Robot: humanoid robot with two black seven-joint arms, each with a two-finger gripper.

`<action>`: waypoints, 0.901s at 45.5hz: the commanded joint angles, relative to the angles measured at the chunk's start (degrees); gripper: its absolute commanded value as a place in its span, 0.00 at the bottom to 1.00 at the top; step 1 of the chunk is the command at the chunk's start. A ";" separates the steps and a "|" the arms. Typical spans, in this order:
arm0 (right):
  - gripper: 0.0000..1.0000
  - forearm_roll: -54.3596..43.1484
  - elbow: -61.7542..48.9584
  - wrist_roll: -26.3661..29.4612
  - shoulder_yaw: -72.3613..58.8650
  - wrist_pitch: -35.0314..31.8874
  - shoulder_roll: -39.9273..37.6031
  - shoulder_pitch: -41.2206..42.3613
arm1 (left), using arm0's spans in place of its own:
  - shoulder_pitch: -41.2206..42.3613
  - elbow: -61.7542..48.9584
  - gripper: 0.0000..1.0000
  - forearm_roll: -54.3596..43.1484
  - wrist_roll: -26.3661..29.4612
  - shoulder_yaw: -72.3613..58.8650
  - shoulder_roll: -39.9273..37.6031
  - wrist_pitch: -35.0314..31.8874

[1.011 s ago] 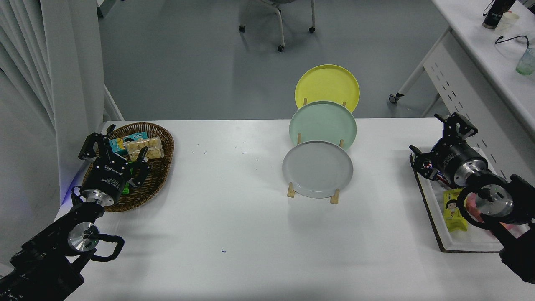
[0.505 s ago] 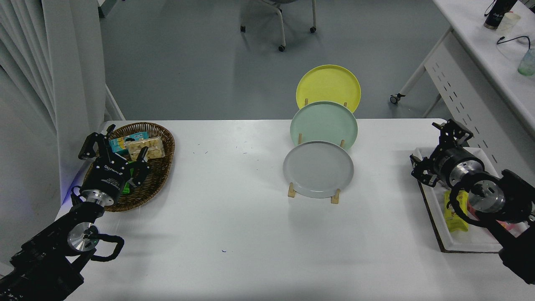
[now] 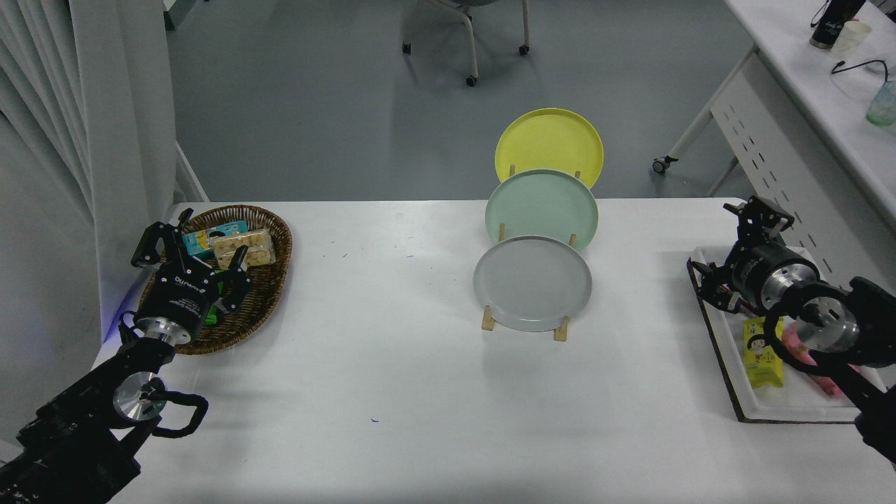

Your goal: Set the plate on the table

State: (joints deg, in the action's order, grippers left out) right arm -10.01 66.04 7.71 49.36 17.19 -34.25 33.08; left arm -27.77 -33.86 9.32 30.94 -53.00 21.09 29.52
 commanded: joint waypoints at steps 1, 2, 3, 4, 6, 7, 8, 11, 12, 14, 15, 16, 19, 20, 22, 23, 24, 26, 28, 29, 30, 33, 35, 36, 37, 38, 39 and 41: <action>1.00 -0.01 1.54 1.43 -0.93 0.12 -0.81 0.85 | 0.08 0.03 0.98 0.00 0.00 0.00 0.00 0.01; 1.00 0.16 1.63 1.52 -1.02 0.21 -1.08 1.02 | 0.00 0.03 0.98 0.00 0.00 0.00 0.00 0.01; 1.00 0.25 1.89 1.52 -1.02 0.30 -1.43 1.20 | 0.00 -0.06 0.98 0.00 0.00 0.00 0.00 0.01; 1.00 0.51 2.24 1.52 -1.02 0.39 -1.69 1.38 | 0.00 0.03 0.98 0.00 0.00 0.00 0.00 0.01; 1.00 1.21 2.69 1.35 -1.46 0.47 -2.31 1.55 | 0.00 0.03 0.98 0.00 0.00 0.00 0.00 0.01; 1.00 2.18 2.77 1.00 -2.85 0.73 -2.57 1.64 | 0.00 0.03 0.98 0.00 0.00 0.00 0.00 0.01; 1.00 2.53 2.78 0.91 -3.65 0.74 -2.57 1.73 | 0.00 0.03 0.98 0.00 0.00 0.00 0.00 0.01; 1.00 2.71 2.60 0.56 -5.85 0.56 -2.40 1.91 | 0.00 -0.06 0.98 0.00 0.00 -0.09 0.00 0.01; 1.00 2.80 2.60 0.29 -6.55 0.56 -2.40 1.91 | 0.08 0.03 0.98 0.00 0.00 -0.09 0.00 0.01; 1.00 3.06 2.60 -0.85 -8.22 0.56 -2.48 1.99 | 0.08 0.03 0.98 0.00 0.00 0.00 0.00 0.01; 1.00 3.15 2.60 -1.55 -9.10 0.56 -2.48 2.08 | 0.00 0.03 0.98 0.00 0.00 0.00 0.00 0.01; 1.00 3.50 2.60 -2.25 -10.24 0.56 -2.48 2.25 | 0.00 0.03 0.98 0.00 0.00 -0.08 0.00 -0.08; 1.00 5.95 2.60 -4.10 -13.23 0.56 -2.57 3.83 | 0.08 0.03 0.98 0.00 0.00 0.00 0.00 0.01; 1.00 6.92 2.51 -4.63 -14.19 0.56 -2.66 4.36 | 0.00 0.03 0.98 0.00 0.00 -0.08 0.00 0.01; 1.00 8.68 2.42 -5.86 -15.69 0.39 -2.83 5.24 | 0.08 0.03 0.98 0.00 0.00 -0.09 0.00 -0.08; 1.00 9.39 2.34 -6.47 -16.31 0.21 -3.01 5.68 | 0.08 0.03 0.98 0.00 0.00 0.00 0.00 0.01; 1.00 10.09 2.34 -7.09 -16.83 0.21 -3.27 6.12 | 0.00 0.03 0.98 0.00 0.00 0.00 0.00 0.01; 1.00 11.58 2.34 -8.23 -17.71 0.21 -3.63 7.26 | 0.00 0.03 0.98 0.00 0.00 -0.09 0.00 0.01; 1.00 13.60 2.34 -9.11 -18.42 0.30 -3.71 8.05 | 0.00 0.03 0.98 0.00 0.00 0.00 0.00 0.01; 1.00 14.92 2.34 -9.55 -18.68 0.47 -3.71 8.41 | 0.08 0.03 0.98 0.00 0.00 -0.08 0.00 0.01; 1.00 16.15 2.34 -9.90 -18.95 0.56 -3.71 8.76 | 0.00 0.03 0.98 0.00 0.00 -0.09 0.00 -0.08; 1.00 19.05 2.42 -11.22 -19.91 0.56 -3.80 9.81 | 0.08 0.03 0.98 0.00 0.00 -0.08 0.00 0.01; 1.00 20.11 2.51 -11.57 -20.62 0.56 -3.80 10.25 | 0.00 -0.06 0.98 0.00 0.00 -0.08 0.00 -0.08; 1.00 20.38 2.60 -11.58 -20.97 0.65 -3.80 10.34 | 0.08 0.03 0.98 0.00 0.00 0.00 0.00 0.01; 1.00 20.55 2.69 -11.58 -21.32 0.74 -3.80 10.69 | 0.08 0.03 0.98 0.00 0.00 0.00 0.00 0.01; 1.00 20.73 2.77 -11.58 -21.67 0.82 -3.80 10.96 | 0.08 0.03 0.98 0.00 0.00 0.00 0.00 -0.08; 1.00 20.90 3.04 -11.66 -22.20 0.83 -3.80 11.48 | 0.08 0.03 0.98 0.00 0.00 0.00 0.00 0.01; 1.00 21.26 3.39 -11.66 -23.60 1.09 -3.80 12.71 | 0.08 0.03 0.98 0.00 0.00 0.00 0.00 -0.08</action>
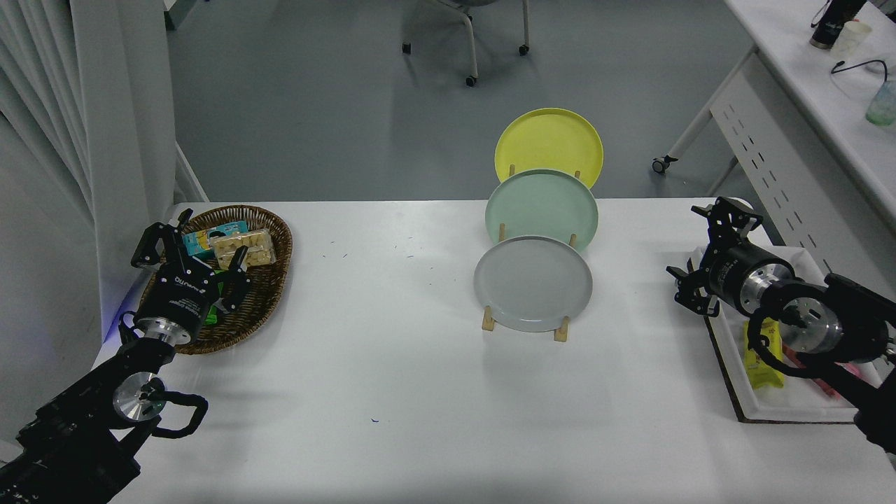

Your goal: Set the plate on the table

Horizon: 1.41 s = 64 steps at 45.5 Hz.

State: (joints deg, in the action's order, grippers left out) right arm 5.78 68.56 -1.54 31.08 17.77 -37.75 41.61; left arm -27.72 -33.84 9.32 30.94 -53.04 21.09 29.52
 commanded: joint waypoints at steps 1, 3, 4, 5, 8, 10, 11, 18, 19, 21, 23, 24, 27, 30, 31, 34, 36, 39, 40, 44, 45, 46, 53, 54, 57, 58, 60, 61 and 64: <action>1.00 5.81 0.87 -2.41 -6.11 0.69 -0.14 4.88 | -0.05 0.00 0.98 0.00 0.00 0.04 0.00 0.01; 1.00 7.04 1.05 -2.41 -7.52 0.69 -0.05 6.46 | 0.03 0.00 0.98 0.00 0.00 -0.04 0.00 -0.08; 1.00 7.66 1.14 -2.41 -8.05 0.78 0.04 7.17 | -0.05 0.00 0.98 0.00 0.00 -0.05 0.00 0.01; 1.00 8.19 1.14 -2.41 -8.66 0.78 0.22 7.87 | 0.03 0.00 0.98 0.00 0.00 0.04 0.00 0.01; 1.00 9.07 1.14 -2.41 -9.28 1.13 0.66 9.37 | -0.05 -0.09 0.98 0.00 0.00 0.04 0.00 0.01; 1.00 9.07 1.22 -2.33 -9.19 1.74 1.36 9.72 | -0.05 0.00 0.98 0.00 0.00 -0.04 0.00 0.01; 1.00 9.07 1.23 -2.33 -9.19 1.92 1.80 9.81 | -0.05 0.00 0.98 0.00 0.00 0.04 0.00 0.01; 1.00 8.89 0.96 -2.41 -8.84 3.23 4.78 9.46 | 0.03 0.00 0.98 0.00 0.00 0.04 0.00 0.01; 1.00 8.98 0.96 -2.41 -8.84 3.85 5.40 9.37 | -0.05 0.00 0.98 0.00 0.00 0.04 0.00 0.01; 1.00 9.07 1.14 -2.41 -8.76 5.78 6.63 9.11 | 0.03 0.00 0.98 0.00 0.00 -0.04 0.00 -0.08; 1.00 9.07 1.40 -2.41 -8.67 7.89 8.03 9.02 | 0.03 0.00 0.98 0.00 0.00 -0.04 0.00 0.01; 1.00 9.16 1.40 -2.41 -8.67 8.77 8.65 9.11 | 0.03 0.00 0.98 0.00 0.00 -0.05 0.00 0.01; 1.00 9.25 1.58 -2.41 -8.49 10.79 10.32 9.11 | 0.03 0.00 0.98 0.00 0.00 -0.05 0.00 0.01; 1.00 11.00 1.67 -3.11 -8.40 12.46 11.90 9.28 | 0.03 0.00 0.98 0.00 0.00 -0.04 0.00 0.01; 1.00 11.61 1.75 -3.47 -8.40 12.64 12.08 9.28 | 0.03 0.00 0.98 0.00 0.00 0.04 0.00 0.01; 1.00 12.67 1.75 -4.43 -8.32 12.91 12.43 9.28 | 0.03 0.00 0.98 0.00 0.00 0.04 0.00 -0.08; 1.00 12.94 1.67 -4.87 -8.14 12.99 12.70 9.37 | 0.03 0.00 0.98 0.00 0.00 0.04 0.00 -0.08; 1.00 13.64 1.67 -5.31 -7.96 13.08 13.22 9.55 | 0.03 0.00 0.98 0.00 0.00 0.04 0.00 -0.08; 1.00 13.99 1.67 -5.49 -7.96 13.08 13.23 9.72 | 0.03 -0.09 0.98 0.00 0.00 -0.04 0.00 -0.08; 1.00 16.88 1.84 -7.07 -7.18 14.05 13.14 9.81 | 0.03 -0.09 0.98 0.00 0.00 0.04 0.00 0.01; 1.00 17.68 1.93 -7.33 -7.00 14.48 13.14 9.81 | 0.03 0.00 0.98 0.00 0.00 0.04 0.00 0.01; 1.00 18.29 2.28 -7.68 -6.91 14.84 13.14 9.90 | 0.03 0.00 0.98 0.00 0.00 0.04 0.00 0.01; 1.00 18.83 4.65 -10.58 -6.82 15.63 13.23 9.28 | 0.03 -0.09 0.98 0.00 0.00 -0.05 0.00 0.01; 1.00 18.83 4.48 -11.11 -6.82 15.63 13.23 9.28 | 0.03 0.00 0.98 0.00 0.00 0.04 0.00 0.01; 1.00 18.83 5.00 -11.20 -6.91 15.72 13.05 9.11 | 0.03 0.00 0.98 0.00 0.00 0.04 0.00 0.01; 1.00 18.83 5.61 -11.29 -7.26 15.72 13.05 9.02 | 0.03 0.00 0.98 0.00 0.00 0.04 0.00 0.01; 1.00 18.74 6.58 -11.38 -7.70 15.89 13.05 9.02 | 0.03 0.00 0.98 0.00 0.00 -0.04 0.00 -0.08; 1.00 18.83 6.85 -11.47 -7.70 16.07 13.05 9.02 | 0.03 0.00 0.98 0.00 0.00 0.04 0.00 0.01; 1.00 18.65 7.81 -11.64 -8.40 16.25 12.96 8.76 | 0.03 0.00 0.98 0.00 0.00 0.04 0.00 0.01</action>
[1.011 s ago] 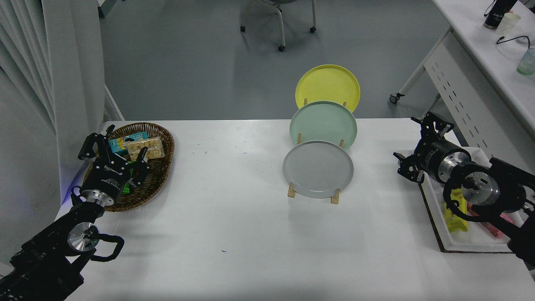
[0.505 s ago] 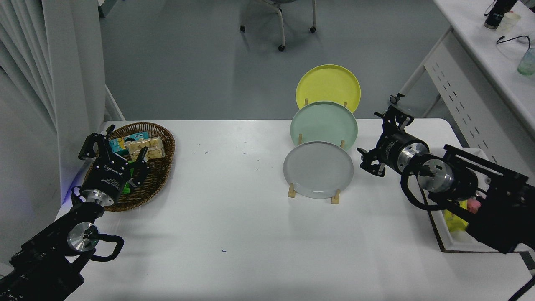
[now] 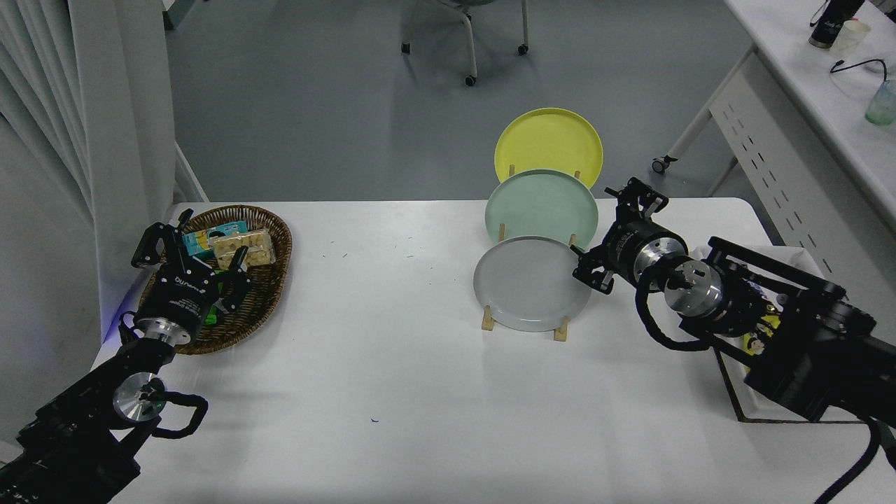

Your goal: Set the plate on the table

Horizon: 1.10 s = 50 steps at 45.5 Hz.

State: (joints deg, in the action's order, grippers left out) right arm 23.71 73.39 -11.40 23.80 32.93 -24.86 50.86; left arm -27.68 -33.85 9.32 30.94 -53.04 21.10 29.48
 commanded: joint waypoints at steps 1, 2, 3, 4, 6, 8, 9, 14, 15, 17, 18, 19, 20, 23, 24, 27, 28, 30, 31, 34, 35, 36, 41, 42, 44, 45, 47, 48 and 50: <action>1.00 0.63 3.34 -1.96 -1.73 1.34 0.07 -0.59 | 0.00 0.01 0.98 0.00 0.00 0.04 0.00 -0.04; 1.00 0.37 3.43 -2.23 -2.17 1.69 0.07 -0.76 | 0.00 0.01 0.98 0.00 0.00 0.04 0.00 0.05; 1.00 0.11 3.43 -3.19 -2.87 2.83 0.33 -1.03 | 0.00 0.01 0.98 0.00 0.00 -0.05 0.00 0.05; 1.00 0.10 3.43 -3.72 -3.14 3.27 0.33 -1.03 | -0.09 0.01 0.98 0.00 0.00 -0.05 0.00 -0.04; 1.00 0.10 3.60 -4.86 -3.23 3.71 0.07 -1.03 | 0.00 0.01 0.98 0.00 0.00 0.04 0.00 -0.04; 0.98 -0.07 3.60 -6.53 -3.41 3.80 -0.37 -1.03 | 0.00 0.01 0.98 0.00 0.00 0.04 0.00 -0.04; 0.97 -0.42 3.60 -7.32 -3.41 3.72 -0.80 -1.03 | 0.00 0.01 0.98 0.00 0.00 -0.05 0.00 0.05; 0.98 -2.36 4.66 -8.12 -4.72 1.88 -2.74 -1.56 | 0.00 0.01 0.98 0.00 0.00 0.04 0.00 0.05; 0.98 -2.27 4.40 -8.03 -5.07 1.35 -2.57 -1.99 | 0.00 -0.08 0.98 0.00 0.00 -0.05 0.00 0.05; 0.98 -2.09 3.78 -8.03 -5.17 1.34 -1.78 -2.70 | 0.00 0.01 0.98 0.00 0.00 0.04 0.00 0.05; 0.98 -2.18 3.52 -8.03 -5.16 1.43 -1.43 -2.96 | 0.00 -0.08 0.98 0.00 0.00 0.04 0.00 0.05; 0.99 -2.18 3.34 -8.03 -5.25 1.52 -1.16 -3.05 | 0.00 0.01 0.98 0.00 0.00 -0.05 0.00 0.05; 0.99 -2.09 3.34 -8.03 -5.17 1.52 -0.99 -3.14 | 0.00 0.01 0.98 0.00 0.00 -0.05 0.00 -0.04; 0.99 -2.00 3.25 -8.03 -5.08 1.61 -0.81 -3.23 | 0.00 0.01 0.98 0.00 0.00 -0.05 0.00 0.05; 1.00 -1.92 3.25 -8.03 -4.90 1.61 -0.89 -3.31 | 0.00 0.01 0.98 0.00 0.00 0.04 0.00 0.05; 1.00 -1.13 3.34 -8.03 -4.64 1.61 -0.90 -3.84 | 0.00 0.01 0.98 0.00 0.00 -0.05 0.00 0.05; 1.00 -0.69 3.25 -8.03 -4.20 1.61 -0.90 -4.02 | -0.09 0.01 0.98 0.00 0.00 -0.05 0.00 -0.04; 1.00 -0.51 2.99 -8.03 -3.41 1.70 -0.63 -4.10 | 0.00 0.01 0.98 0.00 0.00 0.04 0.00 -0.04; 1.00 -0.34 2.81 -8.12 -2.97 1.70 -0.37 -4.28 | 0.00 0.01 0.98 0.00 0.00 -0.05 0.00 -0.04; 1.00 0.10 1.59 -8.29 -1.57 2.04 1.47 -4.72 | 0.00 0.01 0.98 0.00 0.00 0.04 0.00 0.05; 1.00 0.10 0.80 -8.38 -0.95 2.13 2.17 -4.89 | -0.09 0.01 0.98 0.00 0.00 -0.05 0.00 0.05; 1.00 0.10 0.01 -8.47 -0.42 2.13 2.79 -4.98 | 0.00 0.01 0.98 0.00 0.00 -0.05 0.00 0.05; 1.00 0.02 -2.55 -8.47 1.69 1.70 5.78 -5.60 | 0.00 0.01 0.98 0.00 0.00 -0.05 0.00 0.05; 1.00 0.02 -2.64 -8.47 1.86 1.61 6.13 -5.69 | 0.00 0.01 0.98 0.00 0.00 0.04 0.00 0.05; 1.00 0.02 -2.72 -8.29 1.95 1.43 6.75 -5.86 | 0.00 0.01 0.98 0.00 0.00 -0.05 0.00 0.05; 1.00 0.02 -2.72 -8.29 1.95 1.34 7.01 -5.95 | 0.00 0.01 0.98 0.00 0.00 0.04 0.00 0.05; 1.00 -0.07 -2.72 -8.29 1.95 1.34 7.63 -5.95 | 0.00 0.01 0.98 0.00 0.00 -0.05 0.00 0.05; 1.00 -0.07 -2.81 -8.29 1.87 1.34 7.80 -5.95 | 0.00 0.01 0.98 0.00 0.00 0.04 0.00 0.05; 1.00 -0.16 -3.25 -8.03 1.43 1.52 7.98 -5.86 | 0.00 -0.08 0.98 0.00 0.00 0.04 0.00 -0.04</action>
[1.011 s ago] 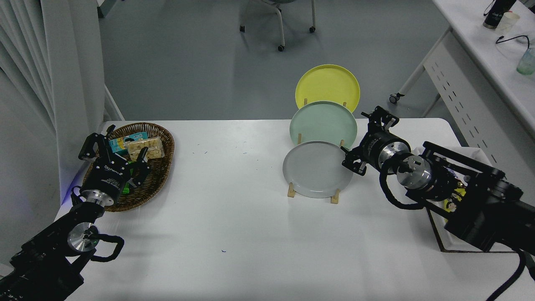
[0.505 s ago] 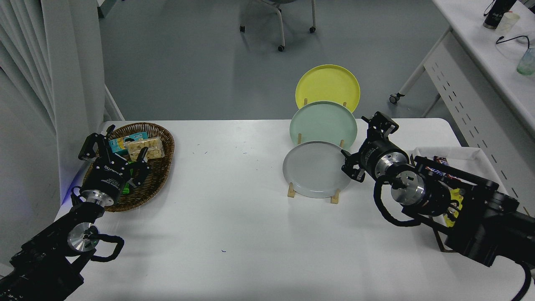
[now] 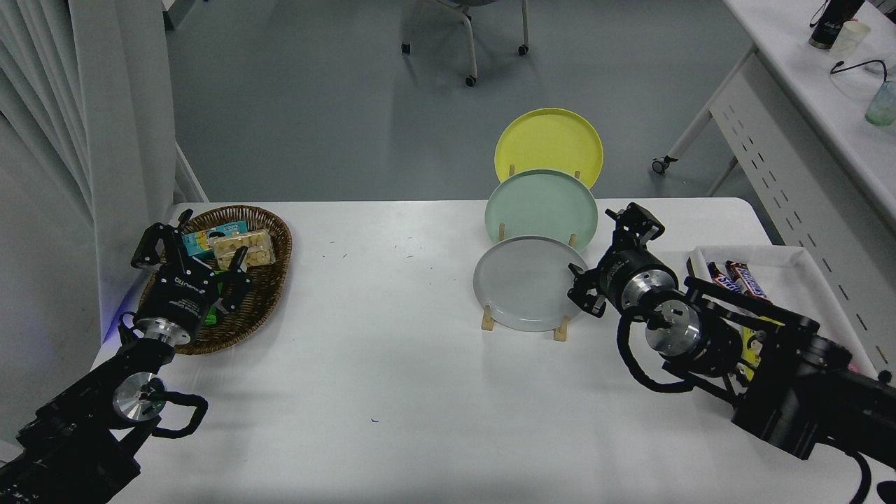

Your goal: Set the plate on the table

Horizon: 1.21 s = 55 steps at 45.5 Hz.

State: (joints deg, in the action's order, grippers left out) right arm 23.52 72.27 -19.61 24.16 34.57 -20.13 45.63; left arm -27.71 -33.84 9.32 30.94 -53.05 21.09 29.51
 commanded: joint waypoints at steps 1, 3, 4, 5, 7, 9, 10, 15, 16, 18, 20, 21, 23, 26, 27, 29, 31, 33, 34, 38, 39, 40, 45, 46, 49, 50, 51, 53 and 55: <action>1.00 -0.05 -2.31 0.28 0.89 -0.11 3.35 -0.54 | 0.02 0.00 0.98 0.00 0.00 0.06 0.00 0.02; 1.00 -0.23 -2.40 0.63 0.62 -0.11 3.52 -0.37 | 0.02 0.00 0.98 0.00 0.00 -0.03 0.00 0.02; 1.00 -0.58 -2.40 0.89 0.45 -0.11 3.70 -0.19 | -0.06 0.00 0.98 0.00 0.00 -0.03 0.00 0.02; 1.00 -0.67 -2.49 1.24 0.45 -0.03 3.79 0.07 | 0.02 0.00 0.98 0.00 0.00 0.05 0.00 0.02; 1.00 -0.67 -2.57 1.86 0.45 0.06 3.96 0.42 | 0.02 0.00 0.98 0.00 0.00 -0.03 0.00 0.02; 1.00 -0.67 -2.92 2.03 0.45 0.24 3.96 1.04 | 0.02 0.00 0.98 0.00 0.00 0.05 0.00 0.02; 1.00 -0.67 -3.27 2.03 0.45 0.24 3.96 1.39 | 0.02 0.00 0.98 0.00 0.00 -0.03 0.00 0.02; 0.92 -0.49 -4.33 2.03 0.62 -0.29 4.05 2.09 | 0.02 -0.08 0.98 0.00 0.00 -0.03 0.00 0.02; 0.89 -0.32 -4.33 2.03 0.79 -0.38 4.22 2.18 | 0.02 0.00 0.98 0.00 0.00 0.05 0.00 0.02; 0.89 -0.49 -4.33 1.95 0.88 -0.38 4.66 2.18 | 0.02 0.00 0.98 0.00 0.00 0.06 0.00 0.02; 0.89 -0.67 -4.51 1.95 0.80 -0.55 4.93 2.18 | 0.02 0.00 0.98 0.00 0.00 -0.03 0.00 0.02; 0.89 -0.67 -4.60 1.95 0.71 -0.64 5.02 2.18 | 0.02 0.00 0.98 0.00 0.00 -0.03 0.00 0.02; 0.89 -0.67 -4.86 1.95 0.62 -0.90 5.02 2.09 | 0.02 0.00 0.98 0.00 0.00 0.05 0.00 0.02; 0.91 -0.58 -5.39 1.95 0.45 -1.52 5.28 1.83 | 0.02 0.00 0.98 0.00 0.00 -0.03 0.00 0.02; 0.92 -0.41 -5.56 1.95 0.45 -1.95 5.46 1.66 | 0.02 0.00 0.98 0.00 0.00 -0.03 0.00 0.02; 0.94 -0.23 -5.65 1.95 0.53 -2.66 5.72 1.39 | 0.02 0.00 0.98 0.00 0.00 -0.03 0.00 0.02; 0.95 -0.23 -5.65 1.95 0.53 -2.92 5.72 1.39 | 0.02 0.00 0.98 0.00 0.00 0.05 0.00 0.02; 0.95 -0.23 -5.74 1.95 0.53 -3.19 5.72 1.30 | 0.02 0.00 0.98 0.00 0.00 0.05 0.00 -0.06; 0.95 -0.23 -5.74 1.95 0.62 -3.19 5.72 1.22 | -0.06 0.00 0.98 0.00 0.00 0.06 0.00 0.02; 0.86 -0.23 -5.83 2.03 0.62 -3.19 5.72 1.21 | 0.02 0.00 0.98 0.00 0.00 -0.03 0.00 -0.06; 0.82 -0.32 -5.91 2.03 0.53 -3.19 5.72 1.30 | 0.02 0.00 0.98 0.00 0.00 0.05 0.00 0.02; 0.81 -0.32 -6.09 2.03 0.53 -3.19 5.72 1.30 | 0.02 0.00 0.98 0.00 0.00 0.06 0.00 0.02; 0.78 -0.23 -6.09 2.03 0.62 -3.28 5.72 1.21 | 0.02 0.00 0.98 0.00 0.00 -0.03 0.00 0.02; 0.78 -0.23 -6.09 2.03 0.62 -3.19 5.72 1.30 | 0.02 0.00 0.98 0.00 0.00 0.05 0.00 0.02; 0.77 -0.23 -5.92 1.95 0.71 -2.75 5.72 1.48 | -0.06 -0.08 0.98 0.00 0.00 -0.03 0.00 -0.06; 0.75 -0.23 -5.83 1.95 0.71 -2.75 5.63 1.48 | 0.02 0.00 0.98 0.00 0.00 -0.03 0.00 0.02; 0.74 -0.32 -5.83 1.86 0.62 -2.66 5.63 1.48 | 0.02 0.00 0.98 0.00 0.00 0.05 0.00 0.02; 0.72 -0.67 -5.91 1.77 0.53 -2.66 5.54 1.48 | -0.06 0.00 0.98 0.00 0.00 0.06 0.00 0.02; 0.72 -0.76 -5.91 1.68 0.45 -2.66 5.54 1.48 | 0.02 0.00 0.98 0.00 0.00 -0.03 0.00 -0.06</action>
State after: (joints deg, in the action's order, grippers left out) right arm 23.25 66.45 -17.62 24.76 31.74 -14.53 46.96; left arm -27.71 -33.85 9.32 30.94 -53.04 21.09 29.51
